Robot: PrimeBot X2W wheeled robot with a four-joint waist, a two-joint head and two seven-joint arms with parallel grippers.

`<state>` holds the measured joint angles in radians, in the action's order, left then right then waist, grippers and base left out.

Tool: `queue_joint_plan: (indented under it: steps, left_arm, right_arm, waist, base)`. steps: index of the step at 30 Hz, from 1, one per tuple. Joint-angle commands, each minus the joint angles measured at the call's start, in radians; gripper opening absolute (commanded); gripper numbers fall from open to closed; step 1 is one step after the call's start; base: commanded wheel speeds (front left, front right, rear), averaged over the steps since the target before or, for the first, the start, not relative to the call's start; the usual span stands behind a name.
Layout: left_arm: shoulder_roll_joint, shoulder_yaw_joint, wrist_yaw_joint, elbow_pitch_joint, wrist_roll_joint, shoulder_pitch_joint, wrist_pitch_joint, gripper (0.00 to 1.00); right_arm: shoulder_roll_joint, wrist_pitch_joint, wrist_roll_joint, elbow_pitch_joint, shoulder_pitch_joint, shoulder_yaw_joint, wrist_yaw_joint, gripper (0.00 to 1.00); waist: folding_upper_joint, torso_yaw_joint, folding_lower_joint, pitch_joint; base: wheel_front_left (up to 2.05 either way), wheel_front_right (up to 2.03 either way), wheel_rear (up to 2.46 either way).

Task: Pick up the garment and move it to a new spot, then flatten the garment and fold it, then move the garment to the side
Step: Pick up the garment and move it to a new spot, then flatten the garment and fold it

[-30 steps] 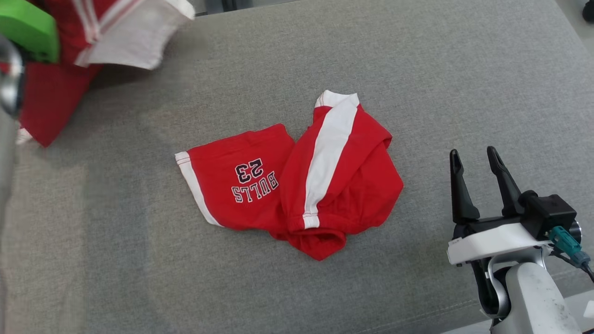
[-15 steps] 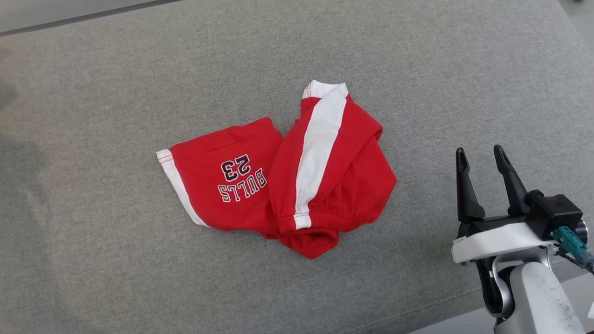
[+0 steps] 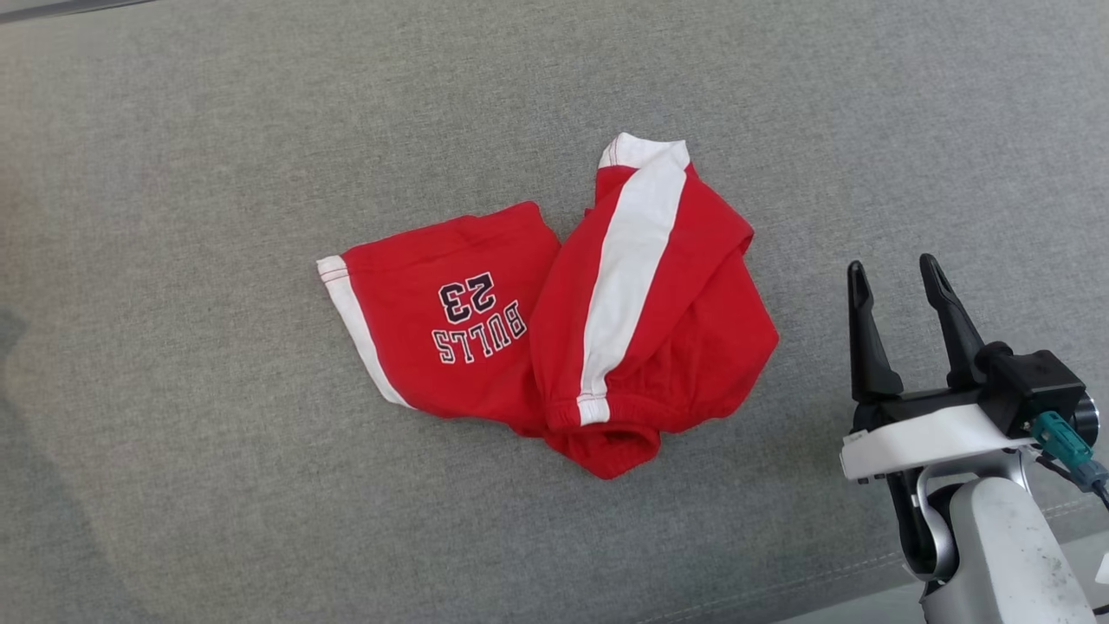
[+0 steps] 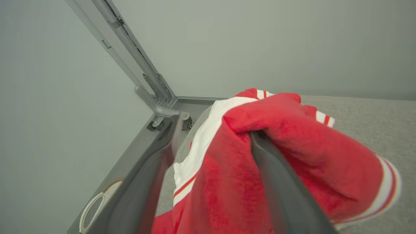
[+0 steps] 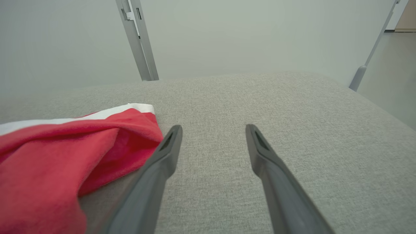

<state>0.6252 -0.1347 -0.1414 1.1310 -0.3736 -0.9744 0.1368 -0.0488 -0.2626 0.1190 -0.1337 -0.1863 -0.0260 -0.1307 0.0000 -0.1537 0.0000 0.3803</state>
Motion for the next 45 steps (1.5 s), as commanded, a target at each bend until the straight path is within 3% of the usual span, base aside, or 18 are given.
queue_joint_plan:
  steps: [1, 5, 9, 11, 21, 30, 39, 45]
  left_arm:
    - [-0.012, 0.008, -0.005, 0.012, -0.014, 0.032, 0.015, 1.0]
    - [-0.037, 0.031, 0.024, 0.036, -0.052, 0.062, 0.03, 1.0]
    - [-0.067, 0.025, 0.113, 0.087, -0.087, 0.089, -0.082, 1.0]
    - [-0.062, 0.017, 0.133, 0.09, -0.086, 0.095, -0.097, 1.0]
    - [-0.126, -0.039, 0.213, -0.004, -0.067, 0.134, -0.012, 1.0]
    - [-0.21, -0.107, 0.24, -0.212, -0.045, 0.183, 0.061, 1.0]
    - [-0.392, -0.154, 0.184, -0.433, -0.067, 0.395, 0.11, 1.0]
    - [-0.502, -0.225, 0.181, -0.504, -0.059, 0.557, 0.12, 1.0]
  right_arm:
    - [-0.003, -0.003, -0.007, 0.002, -0.006, -0.003, 0.0, 1.0]
    - [-0.003, -0.003, -0.01, 0.001, -0.001, -0.003, 0.0, 1.0]
    - [-0.003, -0.003, -0.014, -0.005, 0.011, -0.003, 0.0, 1.0]
    - [-0.003, -0.003, -0.013, -0.007, 0.016, -0.004, 0.0, 1.0]
    - [-0.003, -0.003, -0.009, -0.024, 0.056, -0.019, 0.0, 1.0]
    - [-0.003, -0.003, -0.006, -0.034, 0.1, -0.018, 0.0, 1.0]
    - [-0.003, -0.003, -0.012, -0.033, 0.135, -0.014, 0.0, 1.0]
    - [-0.003, -0.003, -0.007, -0.032, 0.148, -0.003, 0.0, 1.0]
  waist:
    - [0.0, 0.007, 0.0, -0.005]
    - [0.0, 0.022, 0.0, -0.024]
    - [0.0, 0.043, 0.0, -0.056]
    - [0.0, 0.055, 0.0, -0.073]
    - [0.0, 0.126, 0.0, -0.194]
    - [0.0, 0.133, 0.0, -0.281]
    - [0.0, 0.102, 0.0, -0.33]
    - [0.0, 0.078, 0.0, -0.332]
  base:
    - [0.0, 0.0, 0.0]
    - [0.0, 0.0, 0.0]
    - [0.0, 0.0, 0.0]
    - [0.0, 0.0, 0.0]
    - [0.0, 0.0, 0.0]
    - [0.0, 0.0, 0.0]
    - [0.0, 0.0, 0.0]
    - [0.0, 0.0, 0.0]
